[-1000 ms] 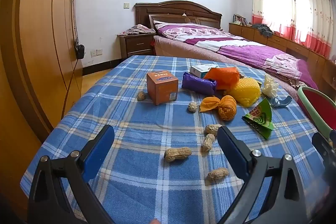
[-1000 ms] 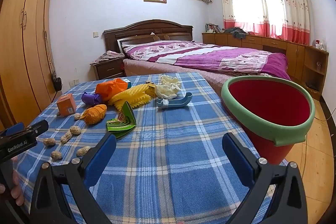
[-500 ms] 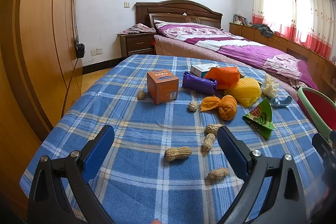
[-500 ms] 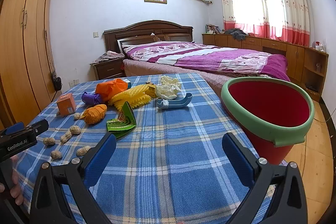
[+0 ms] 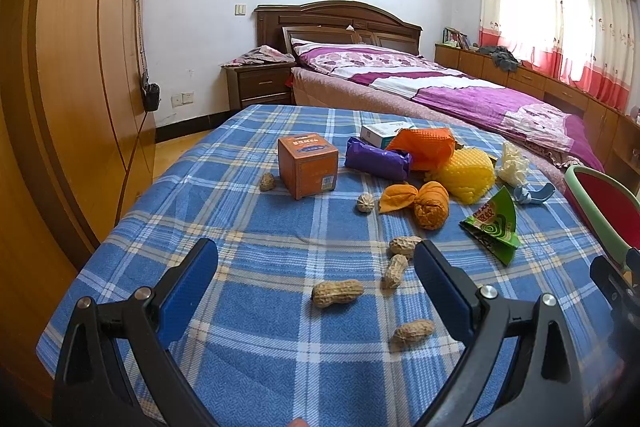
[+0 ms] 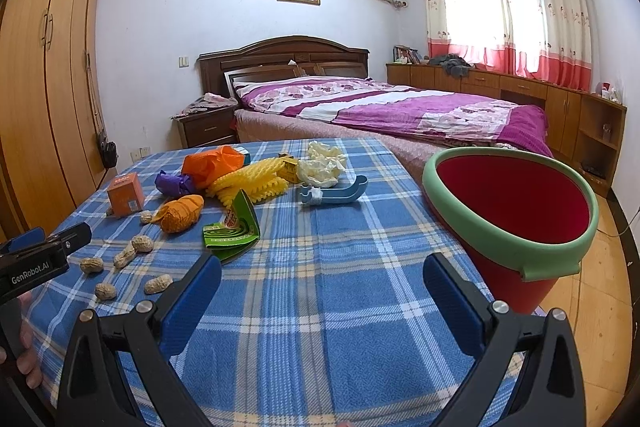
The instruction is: Collect trash
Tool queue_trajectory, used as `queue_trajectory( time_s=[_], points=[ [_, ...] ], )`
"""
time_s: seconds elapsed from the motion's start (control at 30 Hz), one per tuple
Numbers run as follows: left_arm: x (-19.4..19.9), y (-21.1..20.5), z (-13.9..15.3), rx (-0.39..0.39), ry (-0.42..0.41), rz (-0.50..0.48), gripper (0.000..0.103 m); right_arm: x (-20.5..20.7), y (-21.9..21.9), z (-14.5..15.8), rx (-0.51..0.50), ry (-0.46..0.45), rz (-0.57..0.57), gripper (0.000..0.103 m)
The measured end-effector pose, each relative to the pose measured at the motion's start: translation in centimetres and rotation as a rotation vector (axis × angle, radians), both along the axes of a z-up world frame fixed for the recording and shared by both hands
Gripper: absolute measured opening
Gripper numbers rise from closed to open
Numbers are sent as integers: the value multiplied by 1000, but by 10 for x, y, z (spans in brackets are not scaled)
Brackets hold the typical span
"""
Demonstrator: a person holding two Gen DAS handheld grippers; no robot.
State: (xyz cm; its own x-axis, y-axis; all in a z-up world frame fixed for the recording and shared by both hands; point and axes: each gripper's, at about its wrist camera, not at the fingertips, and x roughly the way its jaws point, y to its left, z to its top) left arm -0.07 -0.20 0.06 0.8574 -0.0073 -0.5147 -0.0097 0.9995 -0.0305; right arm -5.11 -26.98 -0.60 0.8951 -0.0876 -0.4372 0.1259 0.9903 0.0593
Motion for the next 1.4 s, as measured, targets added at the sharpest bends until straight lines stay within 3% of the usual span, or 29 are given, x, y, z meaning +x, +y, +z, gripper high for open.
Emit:
queue_trajectory(
  time_s=[1.4],
  points=[
    [2, 4, -1, -26, 9, 10, 98, 2, 2, -2, -6, 4, 0, 103]
  ],
)
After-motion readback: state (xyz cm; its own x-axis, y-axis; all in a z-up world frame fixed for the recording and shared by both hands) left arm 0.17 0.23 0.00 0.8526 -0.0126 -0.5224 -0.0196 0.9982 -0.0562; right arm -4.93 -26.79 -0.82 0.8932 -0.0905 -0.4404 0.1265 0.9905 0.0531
